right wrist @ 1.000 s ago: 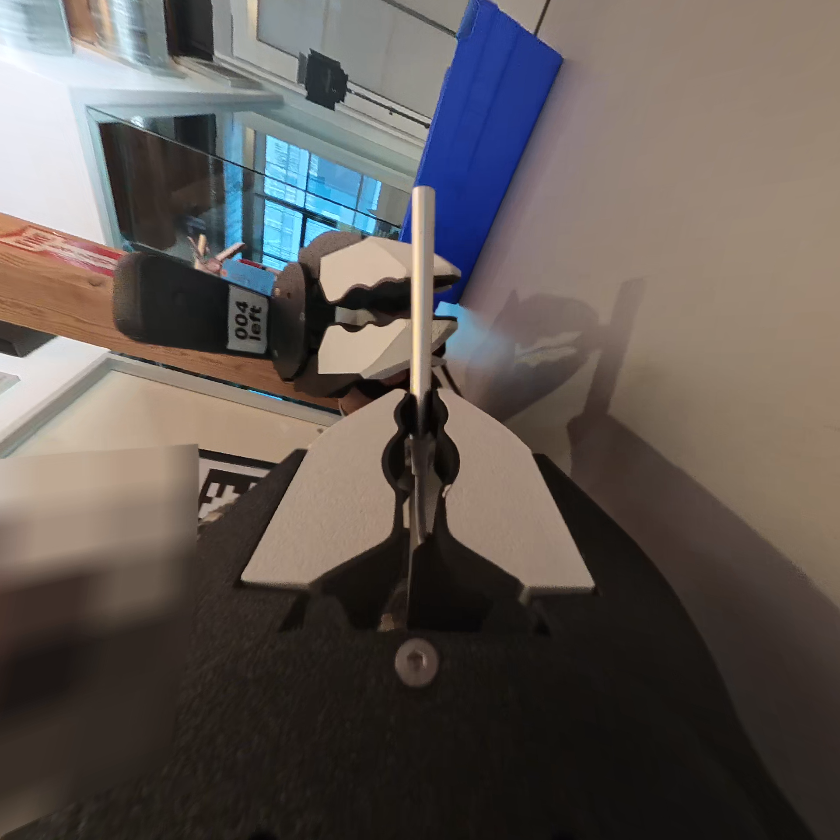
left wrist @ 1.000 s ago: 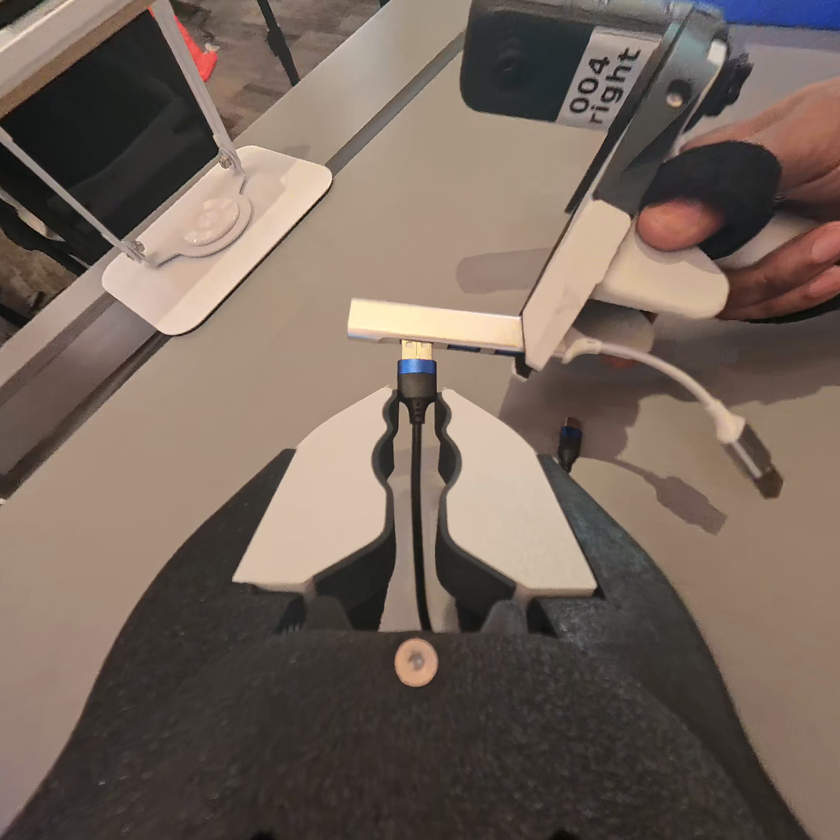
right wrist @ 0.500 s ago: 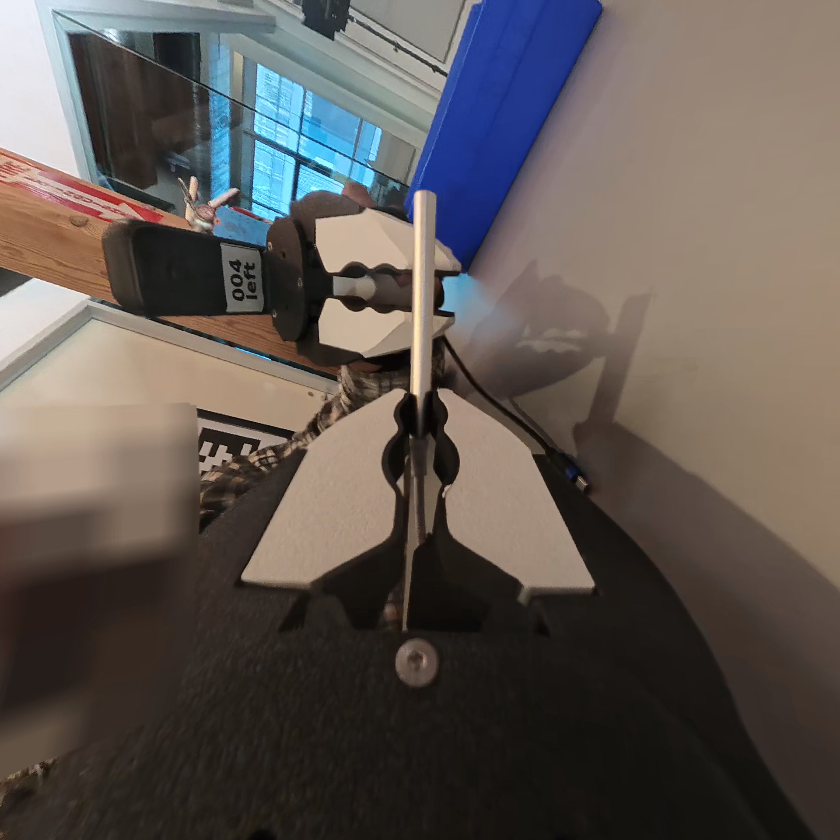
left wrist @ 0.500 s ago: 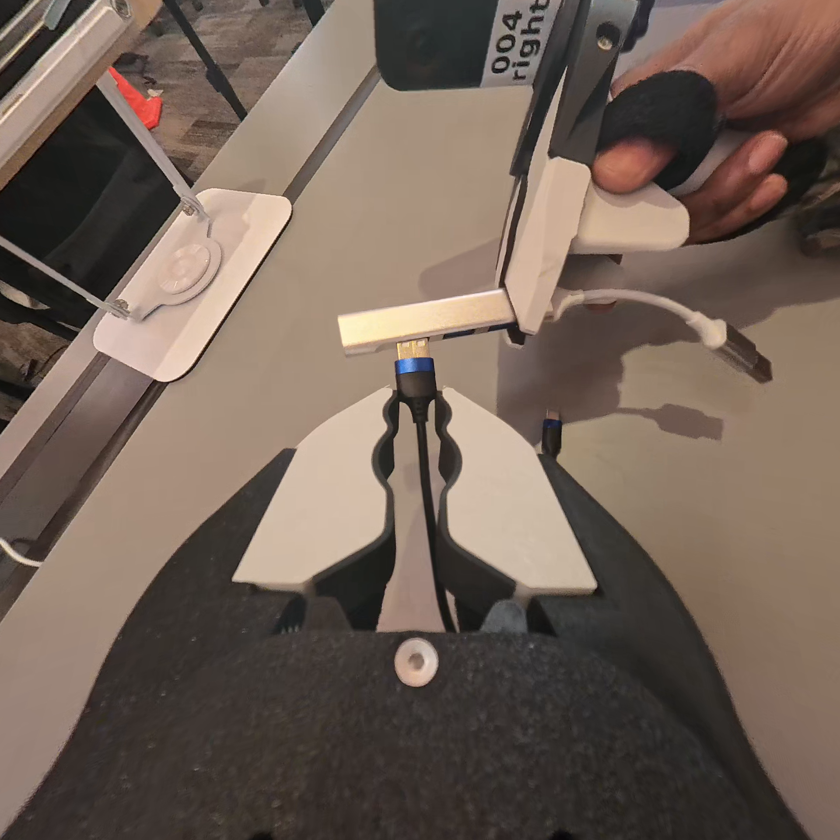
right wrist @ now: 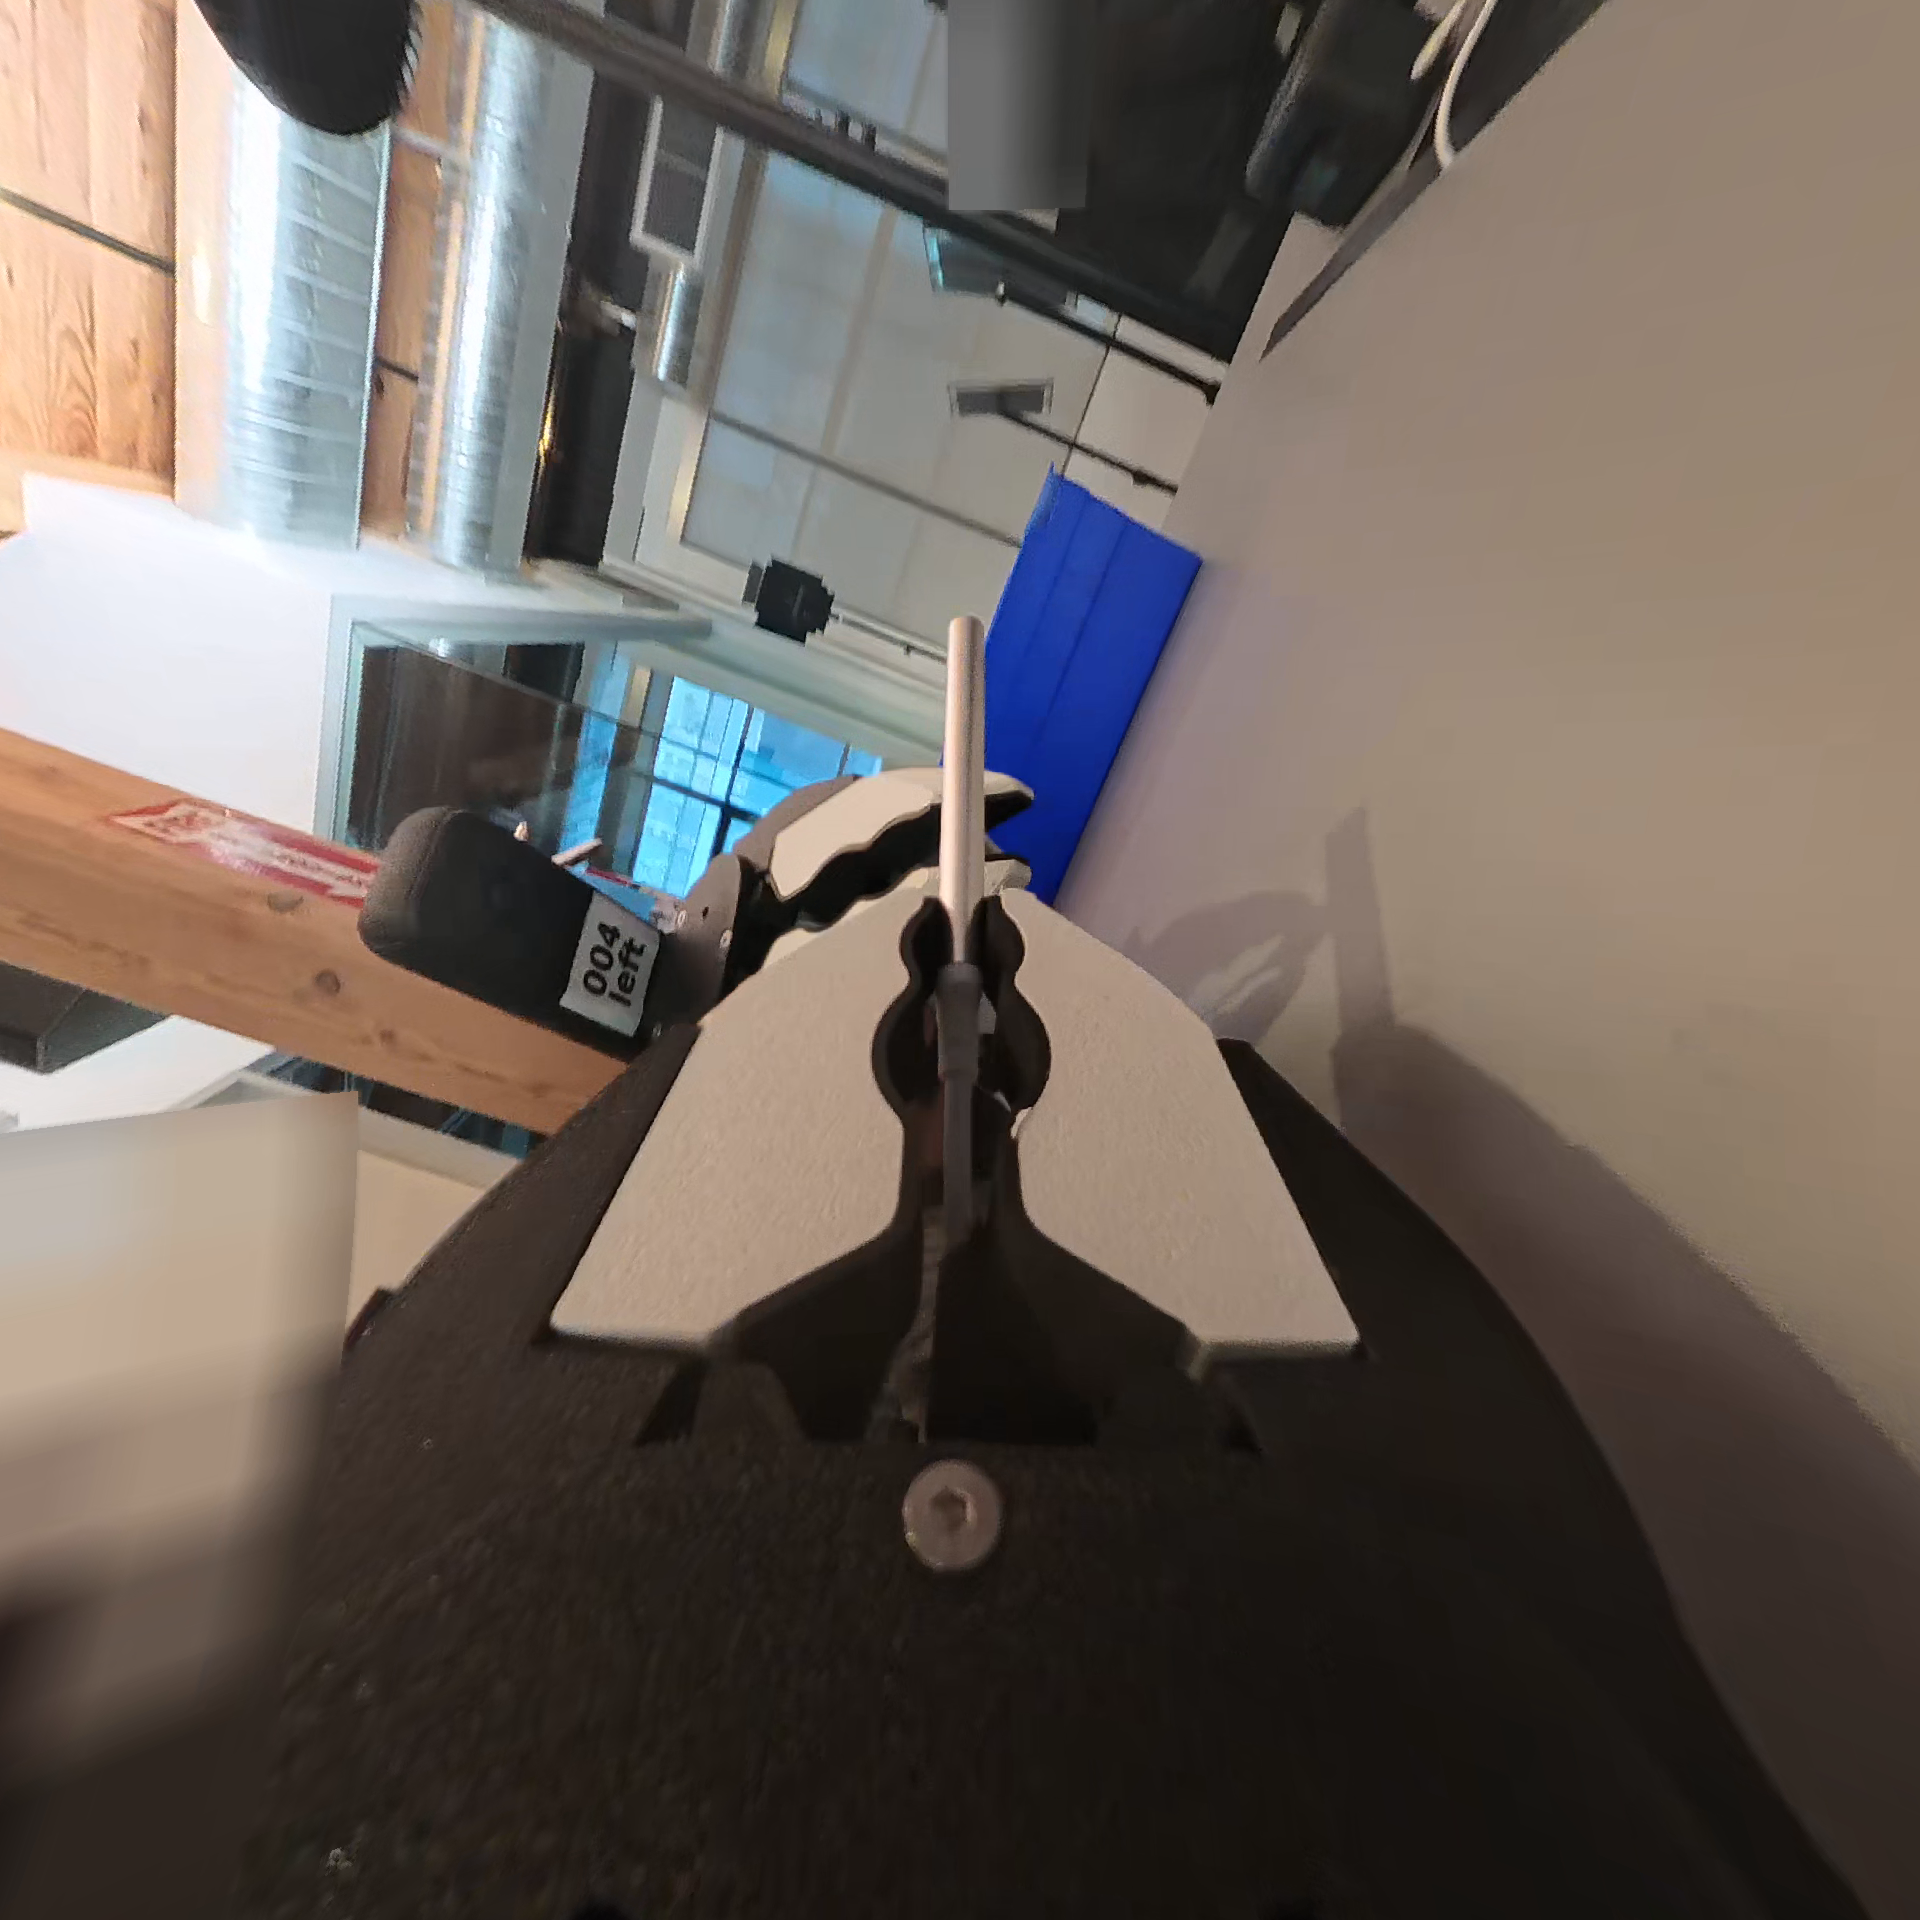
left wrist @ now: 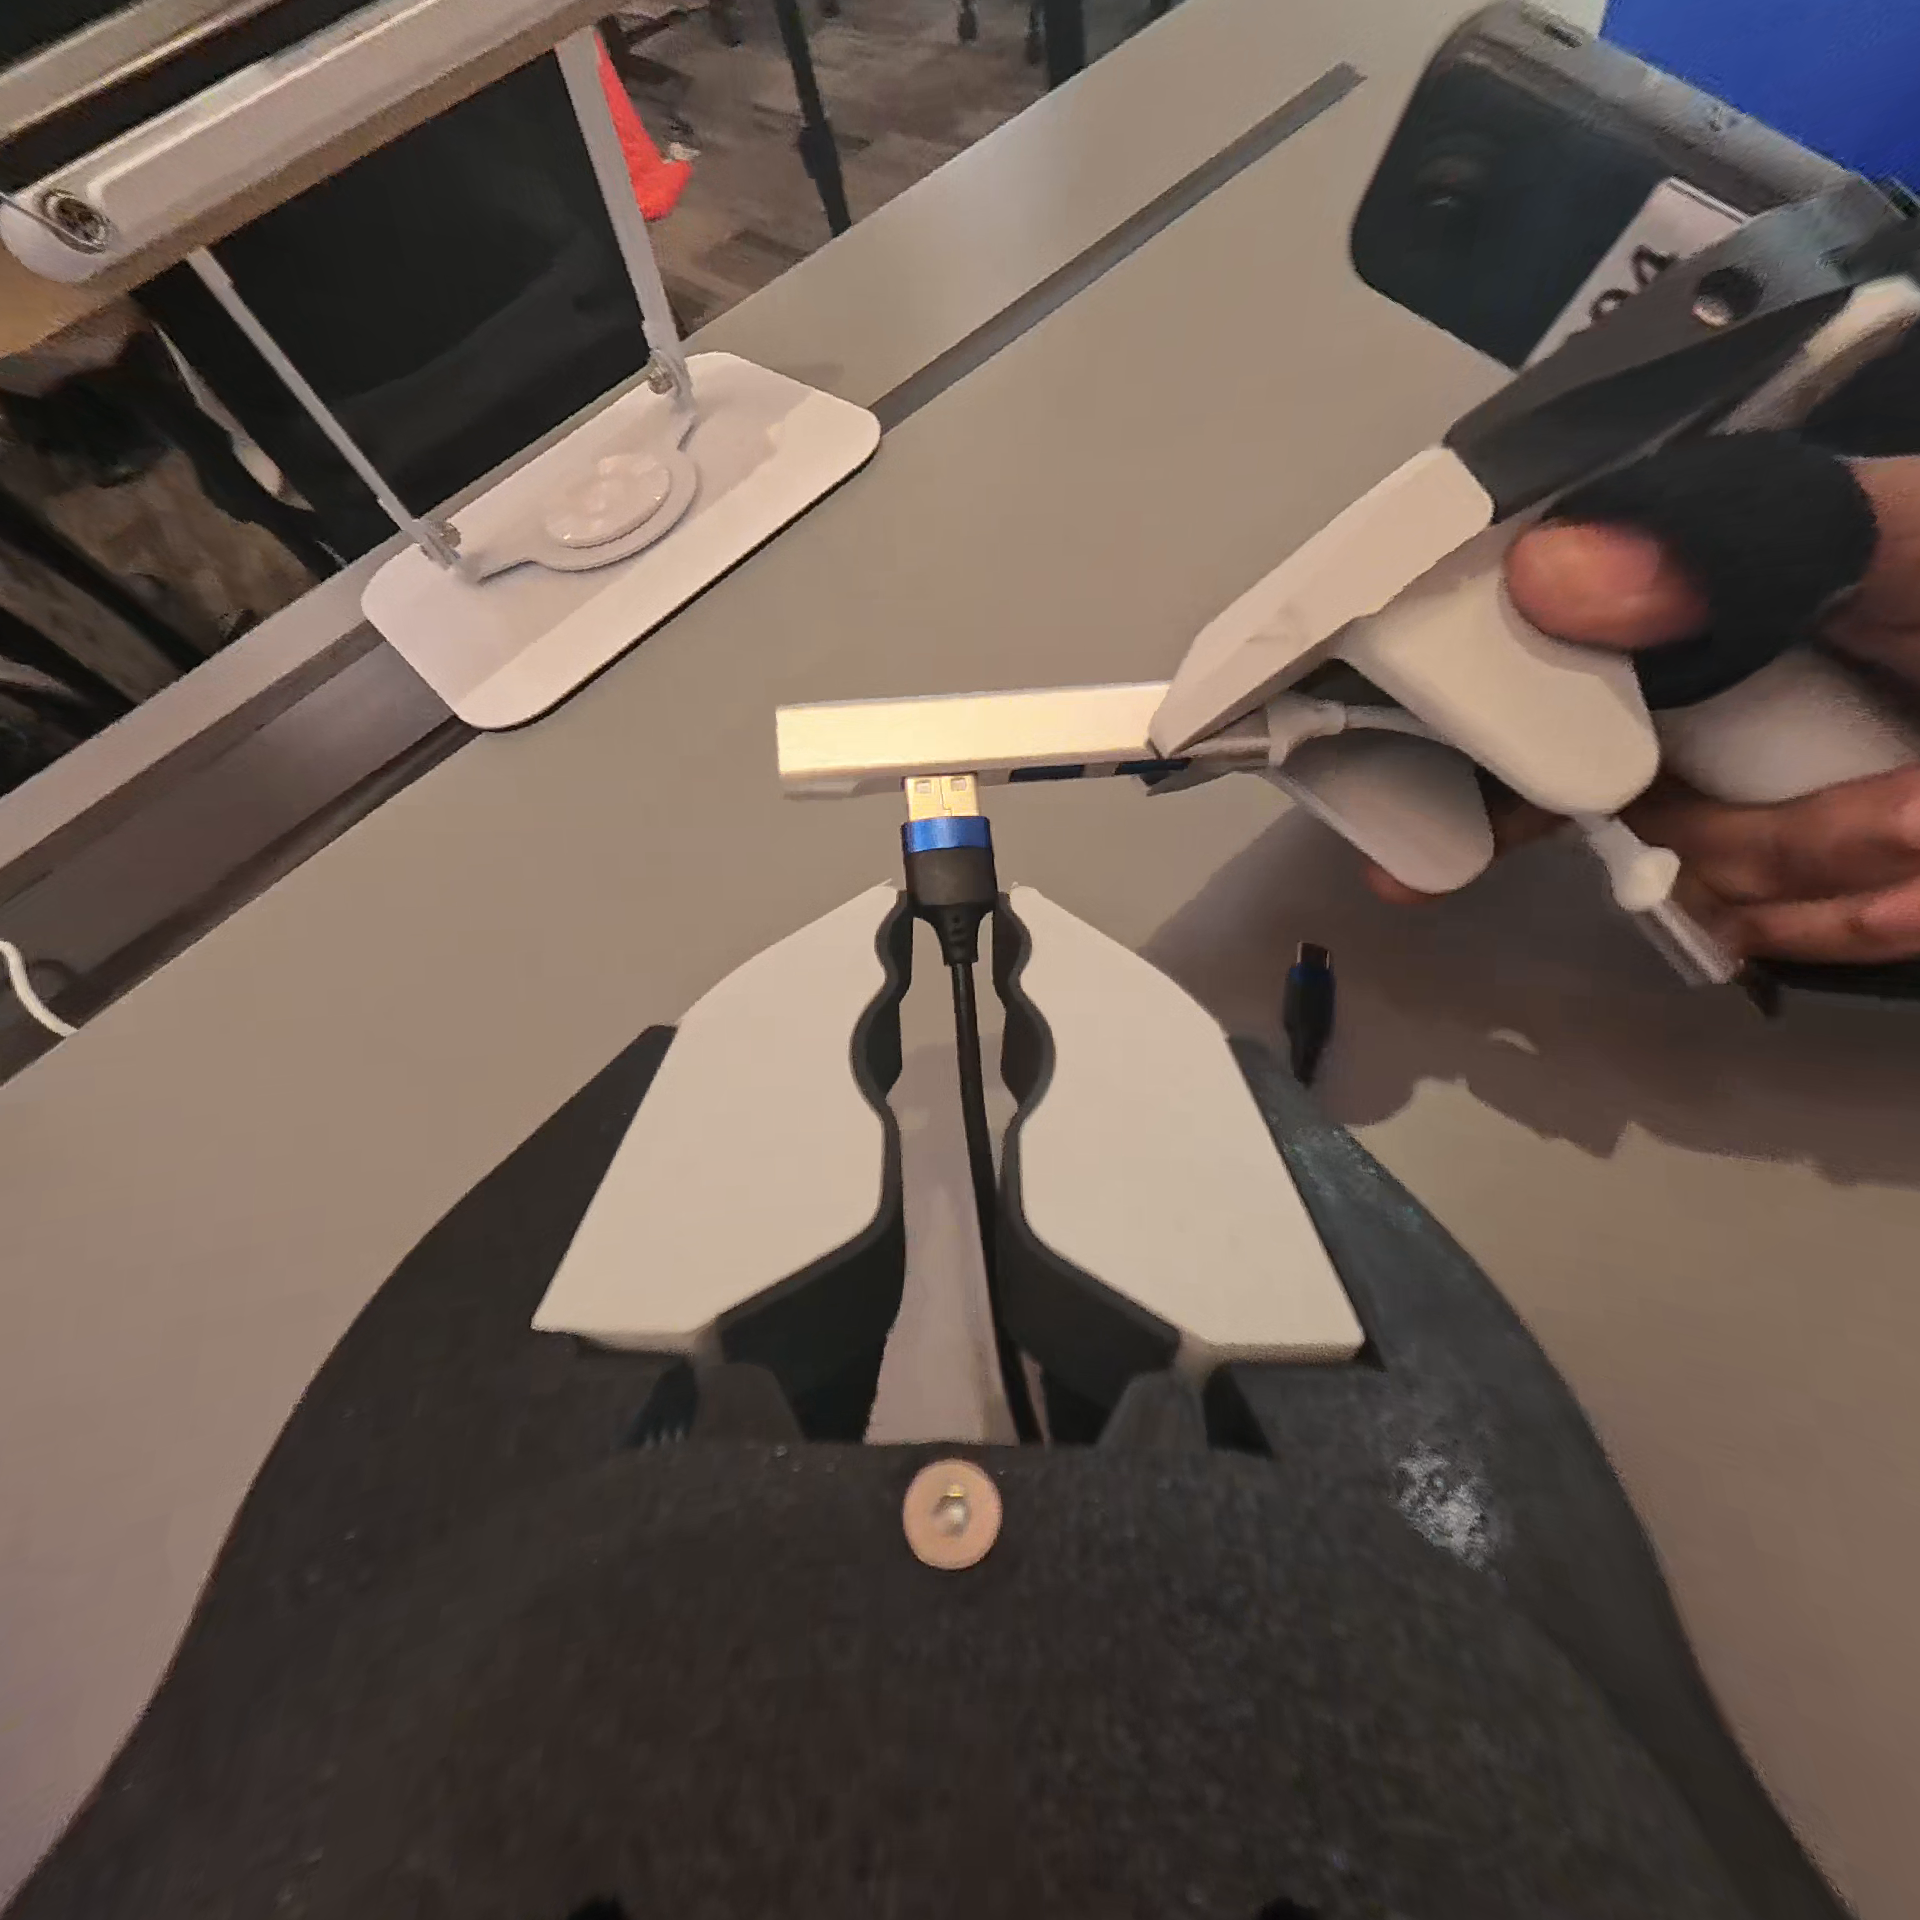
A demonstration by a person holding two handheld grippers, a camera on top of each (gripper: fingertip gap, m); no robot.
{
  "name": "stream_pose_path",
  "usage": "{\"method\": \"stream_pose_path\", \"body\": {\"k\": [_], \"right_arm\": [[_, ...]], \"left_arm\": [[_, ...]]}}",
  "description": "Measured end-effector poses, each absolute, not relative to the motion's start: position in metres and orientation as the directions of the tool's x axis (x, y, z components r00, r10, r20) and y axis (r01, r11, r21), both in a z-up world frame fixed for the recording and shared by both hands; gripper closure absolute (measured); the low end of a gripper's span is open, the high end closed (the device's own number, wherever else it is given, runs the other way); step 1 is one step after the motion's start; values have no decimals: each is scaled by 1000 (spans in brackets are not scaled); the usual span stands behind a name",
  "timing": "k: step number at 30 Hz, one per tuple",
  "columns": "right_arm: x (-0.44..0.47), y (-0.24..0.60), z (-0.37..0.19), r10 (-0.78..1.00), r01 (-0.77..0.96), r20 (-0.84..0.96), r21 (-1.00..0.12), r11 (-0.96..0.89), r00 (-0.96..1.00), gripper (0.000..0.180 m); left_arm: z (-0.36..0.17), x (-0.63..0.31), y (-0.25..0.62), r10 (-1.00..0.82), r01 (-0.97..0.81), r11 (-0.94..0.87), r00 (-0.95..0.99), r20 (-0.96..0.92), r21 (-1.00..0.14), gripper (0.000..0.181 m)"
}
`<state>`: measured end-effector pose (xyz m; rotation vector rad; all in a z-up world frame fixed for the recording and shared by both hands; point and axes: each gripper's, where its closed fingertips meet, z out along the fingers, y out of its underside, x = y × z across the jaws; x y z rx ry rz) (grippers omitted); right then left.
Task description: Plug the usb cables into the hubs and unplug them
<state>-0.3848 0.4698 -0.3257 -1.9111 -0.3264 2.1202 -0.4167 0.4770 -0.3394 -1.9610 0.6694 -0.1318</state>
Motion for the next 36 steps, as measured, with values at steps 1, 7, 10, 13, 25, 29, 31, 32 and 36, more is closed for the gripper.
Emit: {"method": "stream_pose_path", "body": {"k": [1,7,10,13,25,29,31,32,36], "right_arm": [[-384,471,-326,341,-77,-935,-334,-939,-98,173],[-378,490,-323,369,-250,-927,-342,-906,-70,173],[-361,505,-318,378,-272,-923,-346,-898,-74,173],[-364,497,-324,372,-204,-925,-350,-915,-83,173],[-379,481,-321,388,-157,-916,-370,-916,-99,173],[-382,477,-320,411,-137,-907,-397,-907,-92,173],[-382,477,-320,419,-130,-904,-407,-904,-87,173],[-382,477,-320,425,-126,-902,-414,-902,-80,173],[-383,476,-321,432,-123,-899,-422,-898,-69,173]], "left_arm": [[-339,-416,479,-504,-366,-337,848,-162,-868,167],[-343,-419,481,-494,-315,-358,863,-108,-879,167],[-343,-421,476,-520,-303,-342,850,-90,-890,167],[-338,-415,473,-579,-335,-308,809,-104,-890,167],[-342,-398,473,-609,-391,-297,780,-142,-871,167],[-343,-400,474,-596,-405,-295,786,-165,-865,167],[-342,-401,474,-594,-398,-291,788,-161,-870,167],[-341,-401,474,-593,-395,-287,789,-162,-873,167],[-340,-402,474,-584,-397,-277,793,-175,-875,167]]}}
